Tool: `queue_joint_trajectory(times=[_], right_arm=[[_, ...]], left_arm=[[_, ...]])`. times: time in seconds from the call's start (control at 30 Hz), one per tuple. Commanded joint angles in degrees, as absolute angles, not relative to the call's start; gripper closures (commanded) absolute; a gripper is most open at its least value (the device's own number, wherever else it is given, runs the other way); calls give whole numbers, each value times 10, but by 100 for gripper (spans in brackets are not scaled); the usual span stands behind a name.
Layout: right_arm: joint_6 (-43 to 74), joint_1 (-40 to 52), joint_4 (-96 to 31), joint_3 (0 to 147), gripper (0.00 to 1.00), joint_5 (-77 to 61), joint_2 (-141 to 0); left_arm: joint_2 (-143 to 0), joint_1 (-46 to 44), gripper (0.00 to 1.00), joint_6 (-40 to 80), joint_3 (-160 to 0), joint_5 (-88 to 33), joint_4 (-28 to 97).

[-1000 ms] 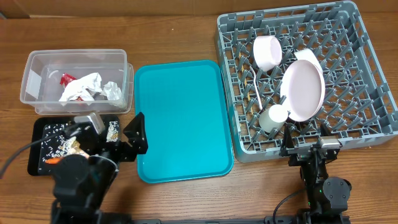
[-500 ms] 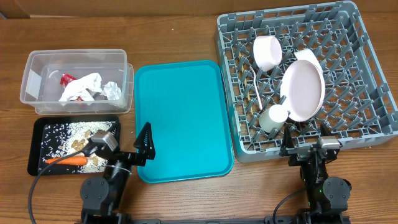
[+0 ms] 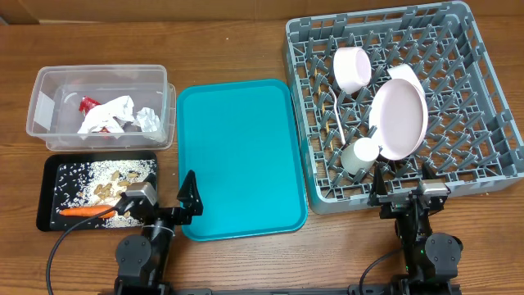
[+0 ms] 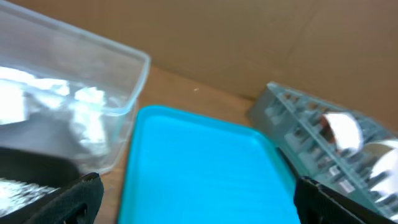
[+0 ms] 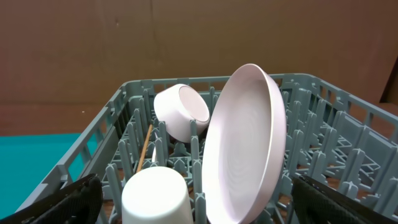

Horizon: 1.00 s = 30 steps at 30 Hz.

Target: Sort waste into correct bins and load items into the dishwasher

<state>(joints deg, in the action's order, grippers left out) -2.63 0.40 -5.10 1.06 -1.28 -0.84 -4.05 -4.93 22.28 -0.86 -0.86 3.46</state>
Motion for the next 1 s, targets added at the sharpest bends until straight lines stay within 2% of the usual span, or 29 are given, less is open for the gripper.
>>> queue_joint_trajectory(times=[0.0, 0.17, 0.3, 0.97], right_arm=[[-29, 2, -47, 4, 0, -14, -2], [-29, 2, -47, 4, 0, -14, -2], [-29, 2, -47, 4, 0, -14, -2], [-29, 2, -47, 4, 0, -14, -2]], left_arm=[[-8, -54, 0, 103, -3, 25, 42], [-2, -54, 0, -50, -3, 23, 43], [-2, -53, 0, -105, -3, 23, 43], [-2, -15, 0, -77, -3, 19, 43]])
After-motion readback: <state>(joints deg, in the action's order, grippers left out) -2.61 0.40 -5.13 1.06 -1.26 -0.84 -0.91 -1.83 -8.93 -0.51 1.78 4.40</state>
